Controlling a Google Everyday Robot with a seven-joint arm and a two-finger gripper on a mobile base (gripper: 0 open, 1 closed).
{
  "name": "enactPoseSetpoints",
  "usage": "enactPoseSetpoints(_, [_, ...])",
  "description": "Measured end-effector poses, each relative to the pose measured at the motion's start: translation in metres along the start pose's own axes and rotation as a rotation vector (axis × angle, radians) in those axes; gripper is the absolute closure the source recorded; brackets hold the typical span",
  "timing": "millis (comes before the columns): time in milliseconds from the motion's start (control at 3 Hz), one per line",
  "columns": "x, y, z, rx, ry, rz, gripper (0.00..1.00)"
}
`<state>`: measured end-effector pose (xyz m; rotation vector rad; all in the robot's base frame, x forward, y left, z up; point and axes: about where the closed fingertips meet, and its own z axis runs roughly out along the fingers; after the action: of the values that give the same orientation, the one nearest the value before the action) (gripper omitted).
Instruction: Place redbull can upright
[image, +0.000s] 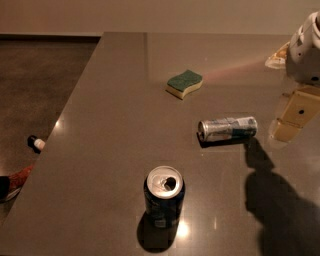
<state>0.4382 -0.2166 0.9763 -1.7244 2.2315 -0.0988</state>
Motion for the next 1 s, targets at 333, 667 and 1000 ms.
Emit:
enactPoseSetpoints(333, [0.0, 0.0, 0.0, 0.0, 0.0, 0.0, 0.0])
enactPoseSetpoints(667, [-0.017, -0.001, 0.009, -0.015, 0.008, -0.058, 0.0])
enactPoseSetpoints(1000, [-0.038, 0.005, 0.033, -0.059, 0.024, -0.148, 0.0])
